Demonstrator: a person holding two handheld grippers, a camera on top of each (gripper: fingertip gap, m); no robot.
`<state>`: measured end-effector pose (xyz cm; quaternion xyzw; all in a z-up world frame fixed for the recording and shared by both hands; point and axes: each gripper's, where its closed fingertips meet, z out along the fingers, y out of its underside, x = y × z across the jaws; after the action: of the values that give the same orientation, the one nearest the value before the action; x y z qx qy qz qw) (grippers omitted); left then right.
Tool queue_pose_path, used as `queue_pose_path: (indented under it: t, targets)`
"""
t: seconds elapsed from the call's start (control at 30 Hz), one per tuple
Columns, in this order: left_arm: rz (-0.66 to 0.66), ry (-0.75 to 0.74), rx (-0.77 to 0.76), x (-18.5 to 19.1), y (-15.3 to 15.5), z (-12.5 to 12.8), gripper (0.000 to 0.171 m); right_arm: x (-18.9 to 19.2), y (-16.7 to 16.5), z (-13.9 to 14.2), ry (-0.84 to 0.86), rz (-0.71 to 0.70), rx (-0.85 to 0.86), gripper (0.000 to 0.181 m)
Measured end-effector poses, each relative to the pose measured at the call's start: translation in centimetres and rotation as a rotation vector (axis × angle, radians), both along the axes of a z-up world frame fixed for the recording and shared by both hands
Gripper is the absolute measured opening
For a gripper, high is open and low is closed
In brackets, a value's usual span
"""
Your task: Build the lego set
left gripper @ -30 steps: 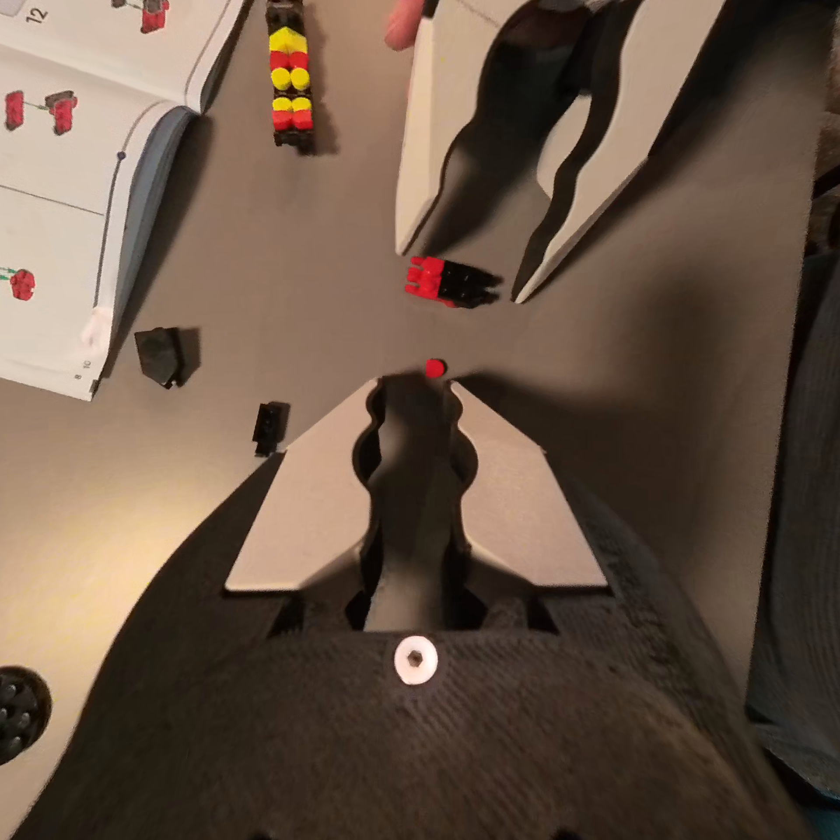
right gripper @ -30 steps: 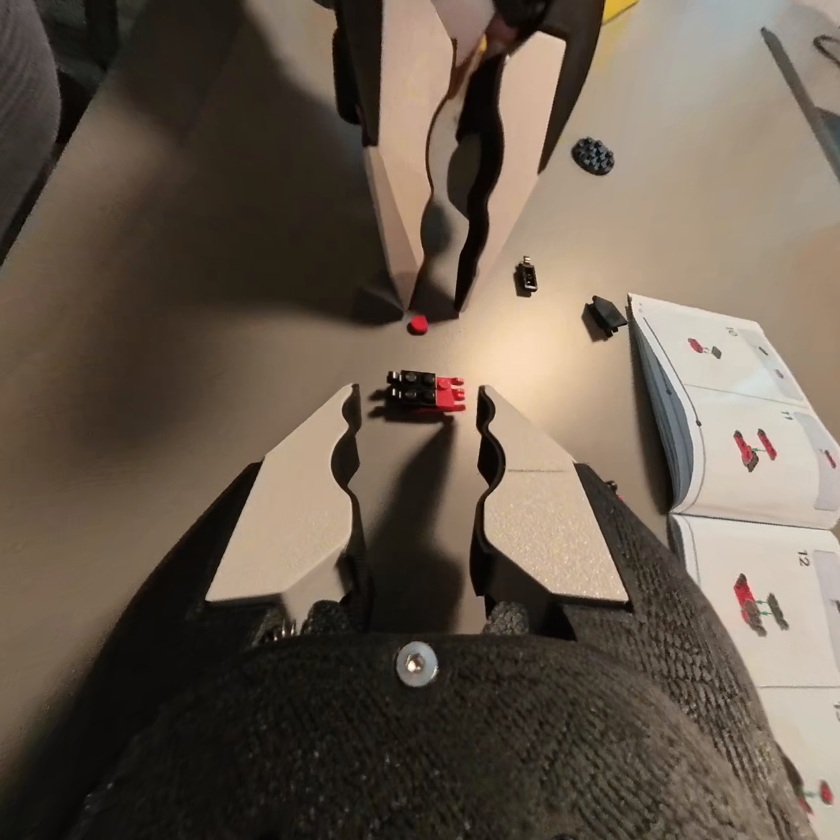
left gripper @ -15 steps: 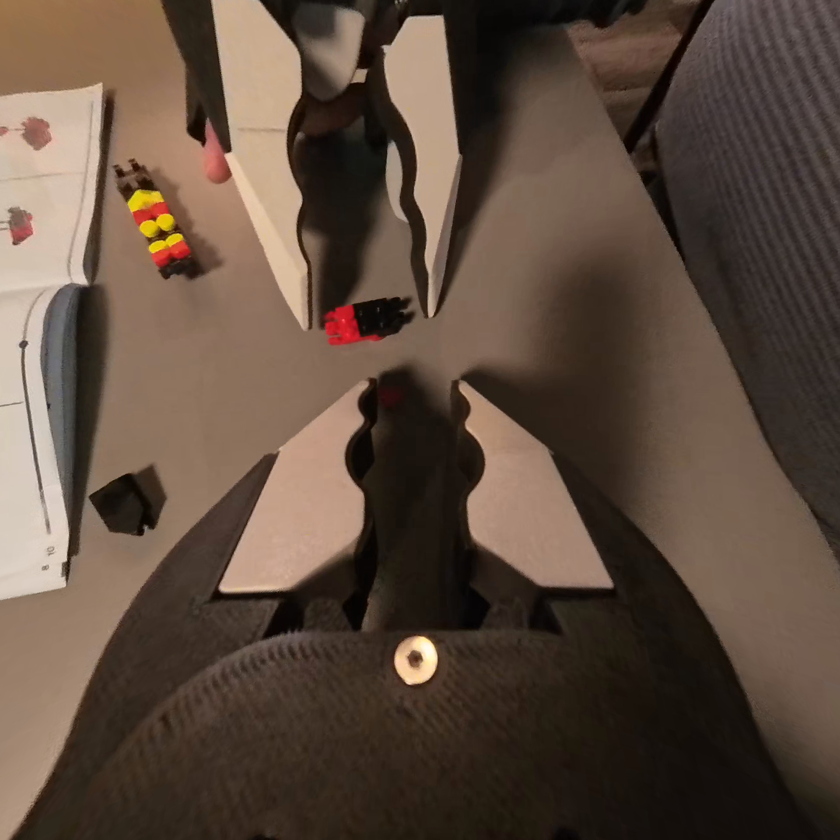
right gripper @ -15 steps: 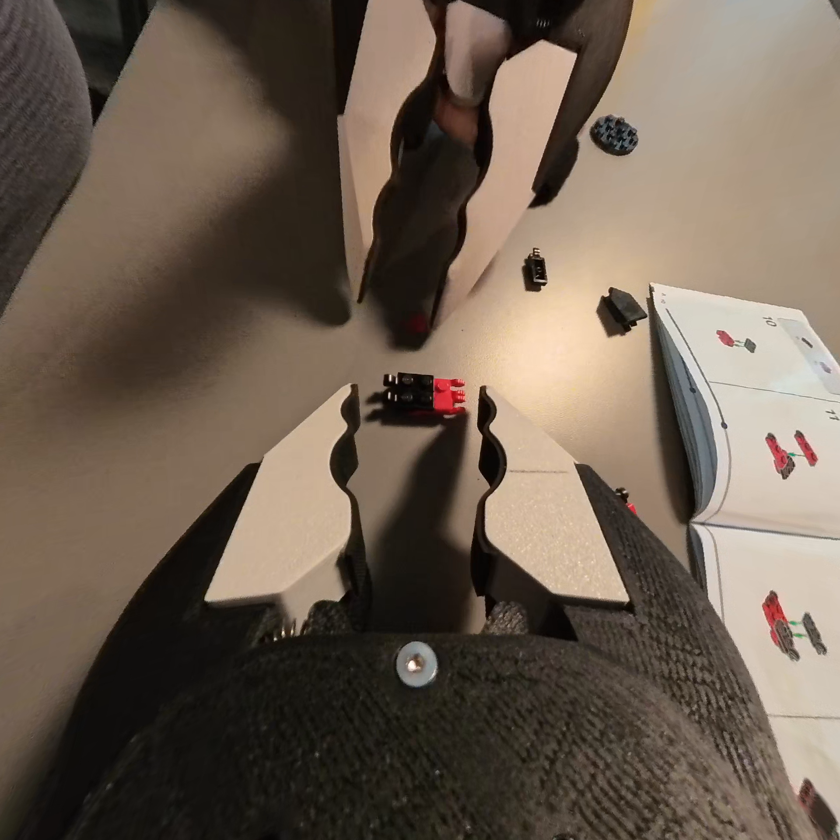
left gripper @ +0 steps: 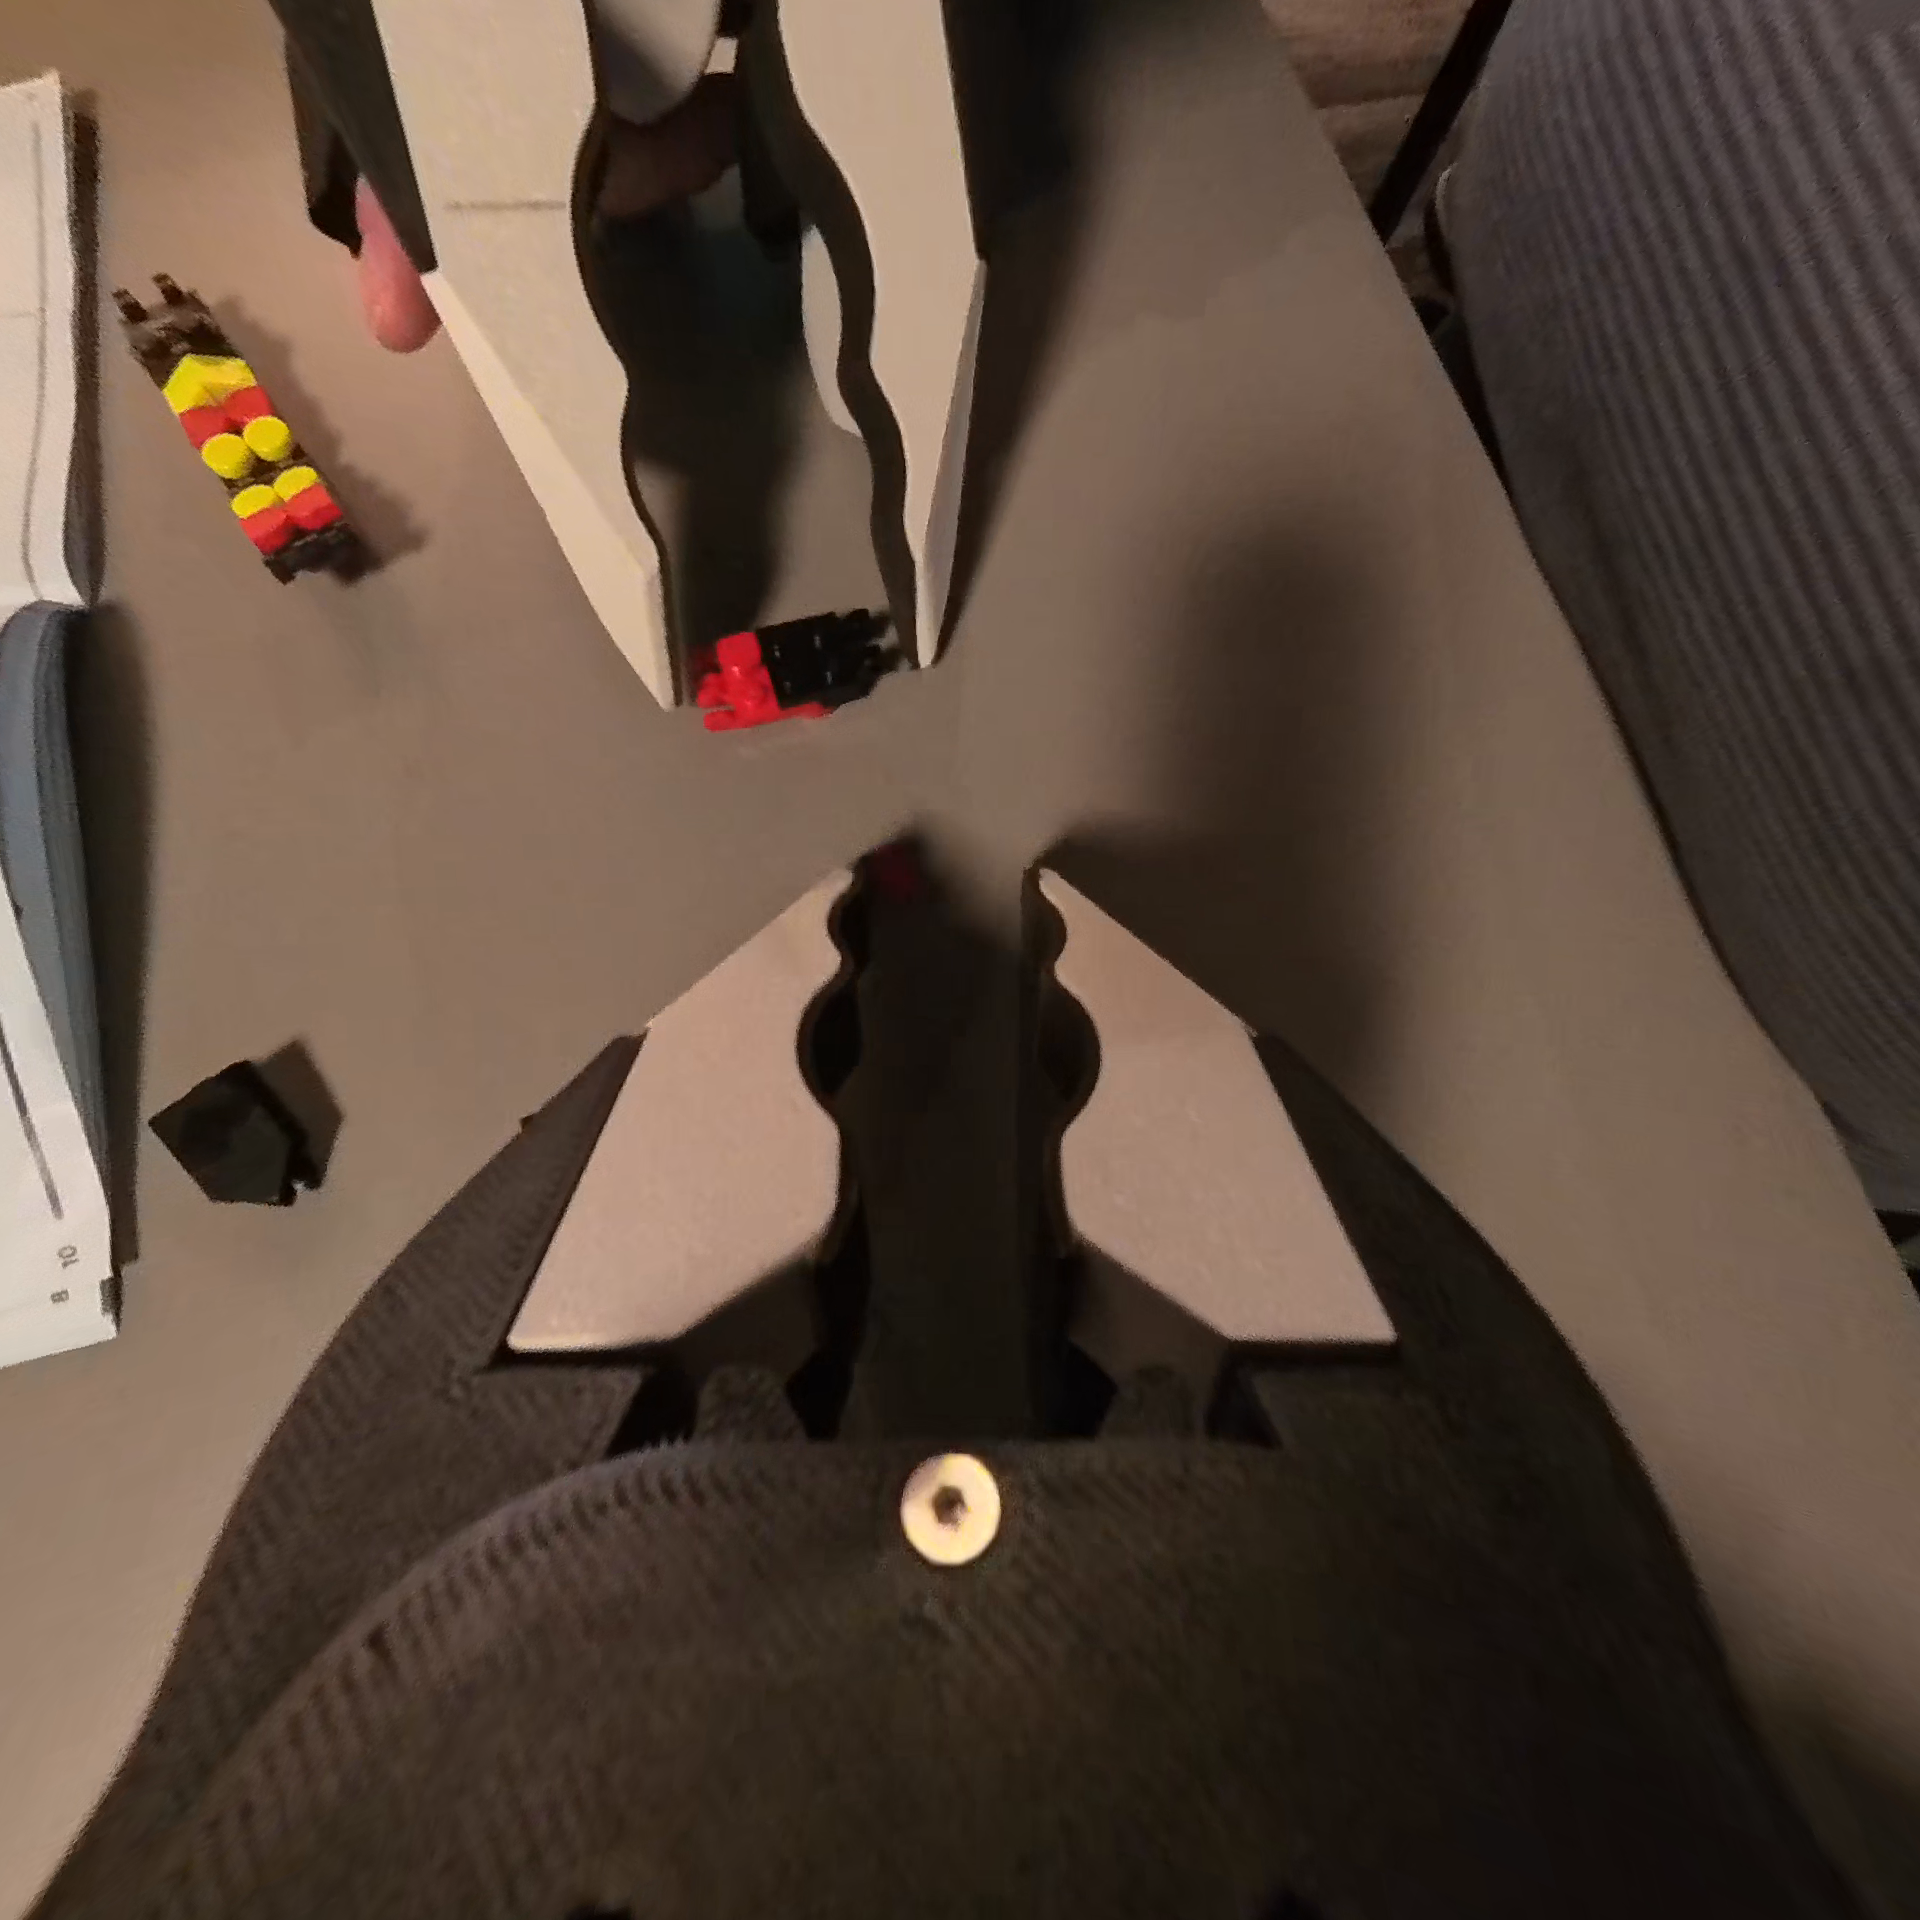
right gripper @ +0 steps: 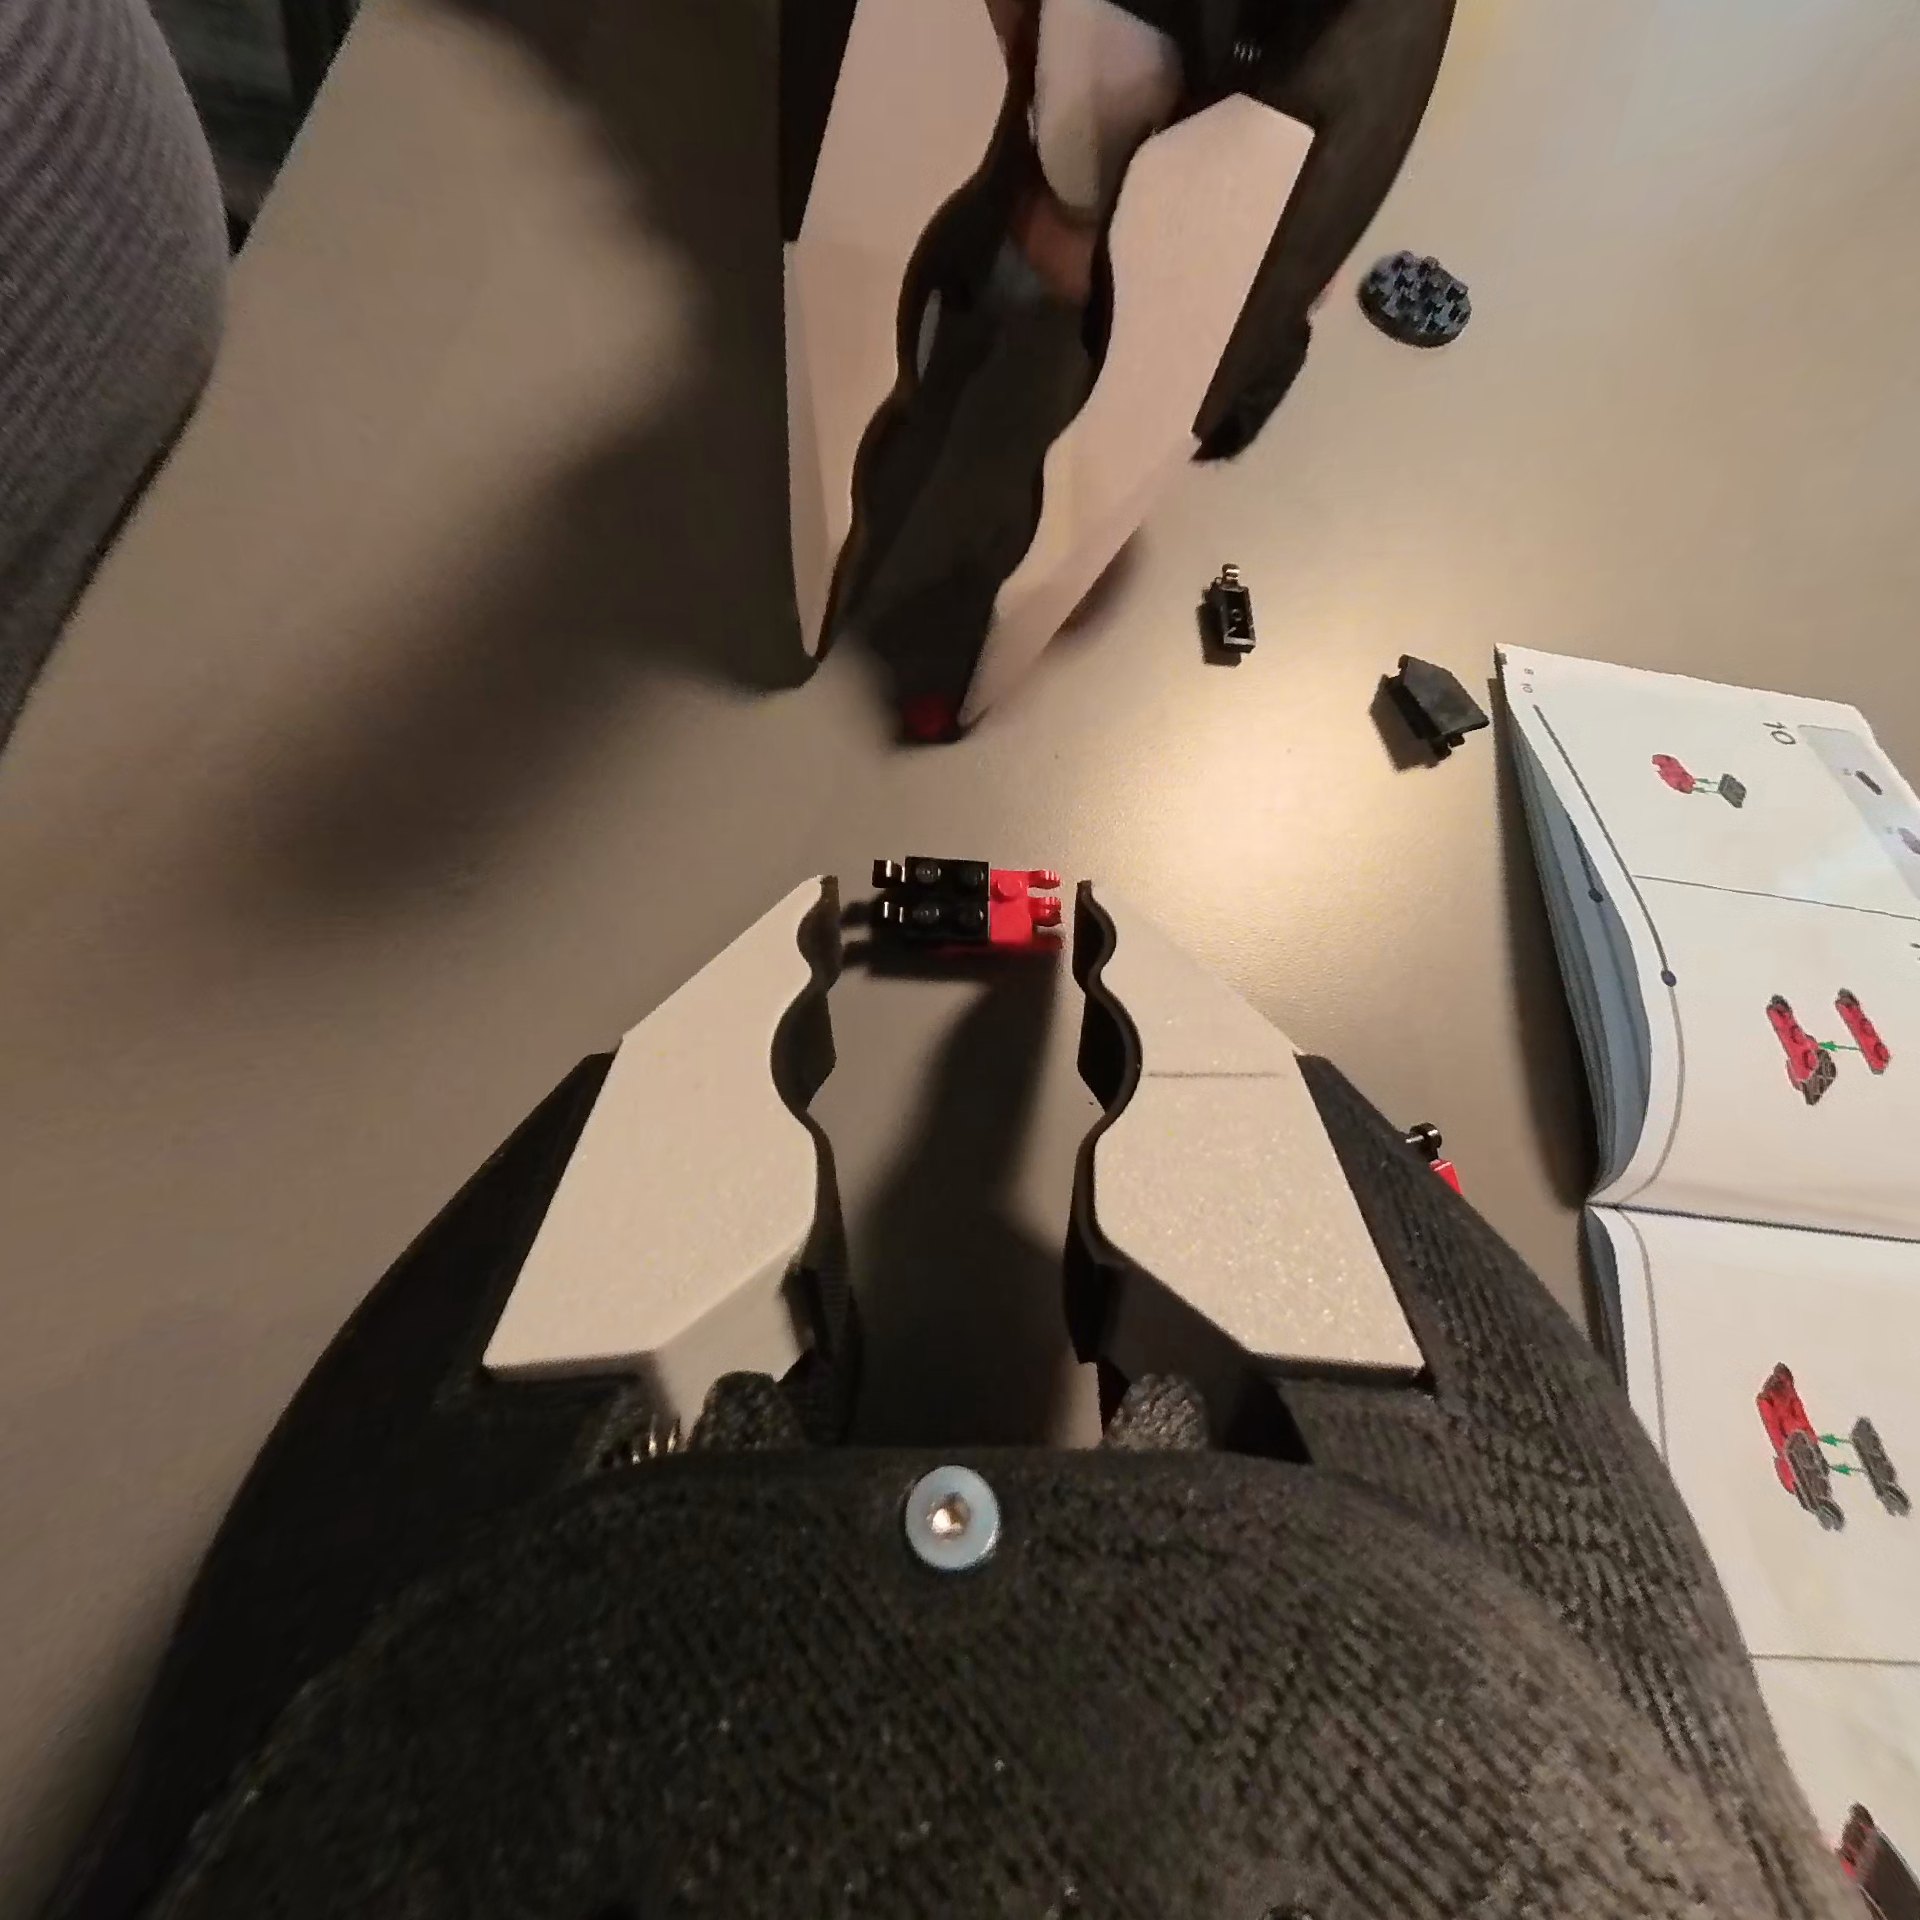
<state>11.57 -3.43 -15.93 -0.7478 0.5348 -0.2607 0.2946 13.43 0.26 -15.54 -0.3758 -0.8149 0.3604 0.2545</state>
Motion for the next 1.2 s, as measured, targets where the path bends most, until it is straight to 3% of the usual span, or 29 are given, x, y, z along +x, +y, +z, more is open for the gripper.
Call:
queue_pose_path:
  t: [0.13,0.8,1.03,1.2]
  targets:
    - [0.009,0.004,0.079,-0.1,0.8,-0.1,0.022,0.0,0.0,0.0,-0.009,0.0,-0.009,0.043]
    - [0.023,-0.018,0.075,0.0,0.9,-0.1,0.008,0.3,0.0,-0.2,-0.044,0.0,-0.04,0.034]
    - [0.153,-0.122,0.151,1.5,3.5,2.1,0.007,0.3,0.0,-0.2,-0.048,-0.001,-0.045,0.034]
    - [0.174,-0.074,0.139,2.2,4.4,1.4,0.007,0.3,0.0,-0.2,-0.048,-0.002,-0.045,0.034]
